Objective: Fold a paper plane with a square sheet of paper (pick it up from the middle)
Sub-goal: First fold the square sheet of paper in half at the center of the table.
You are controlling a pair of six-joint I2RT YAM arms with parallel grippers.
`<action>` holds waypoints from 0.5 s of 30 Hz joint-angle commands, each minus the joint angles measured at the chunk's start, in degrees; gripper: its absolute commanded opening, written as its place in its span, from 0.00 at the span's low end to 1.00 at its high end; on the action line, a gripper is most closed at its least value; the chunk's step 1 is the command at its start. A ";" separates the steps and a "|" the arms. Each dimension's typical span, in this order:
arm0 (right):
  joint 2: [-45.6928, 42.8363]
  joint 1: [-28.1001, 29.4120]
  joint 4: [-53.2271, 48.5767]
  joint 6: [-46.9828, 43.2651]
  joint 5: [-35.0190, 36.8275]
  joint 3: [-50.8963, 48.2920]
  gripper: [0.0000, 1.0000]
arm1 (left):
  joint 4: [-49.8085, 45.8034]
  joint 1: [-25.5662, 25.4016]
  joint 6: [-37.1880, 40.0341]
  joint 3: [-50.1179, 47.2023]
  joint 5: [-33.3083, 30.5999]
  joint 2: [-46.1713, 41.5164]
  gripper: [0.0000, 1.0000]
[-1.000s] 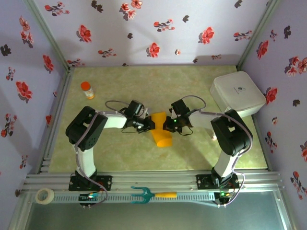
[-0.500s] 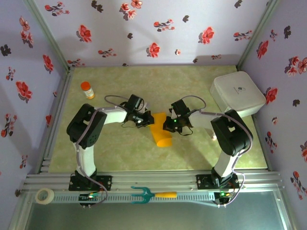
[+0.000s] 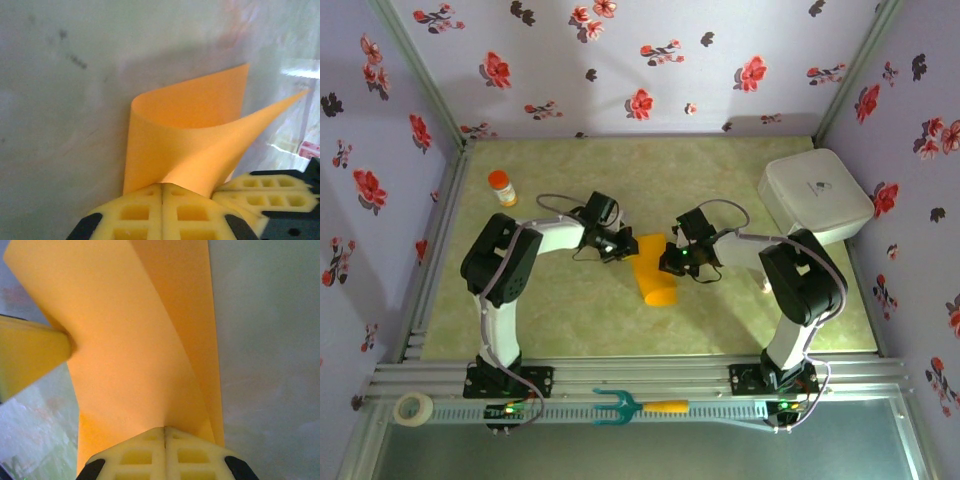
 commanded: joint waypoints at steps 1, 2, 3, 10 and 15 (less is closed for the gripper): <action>2.14 -0.19 -5.56 0.26 4.52 -2.47 0.00 | -3.10 0.61 2.44 3.68 -0.31 -0.64 0.00; 2.13 -0.19 -5.49 0.28 4.45 -2.47 0.00 | -3.67 0.72 2.74 4.25 -0.34 0.19 0.00; 2.17 -0.19 -5.54 0.34 4.47 -2.43 0.00 | -4.20 0.98 3.08 4.70 -0.14 1.13 0.00; 2.30 -0.20 -5.19 0.44 4.19 -2.57 0.00 | -3.00 2.48 3.22 4.65 0.50 5.89 0.00; 2.42 -0.20 -5.30 0.51 4.26 -2.57 0.00 | -3.74 3.50 2.48 4.70 -3.10 6.54 0.00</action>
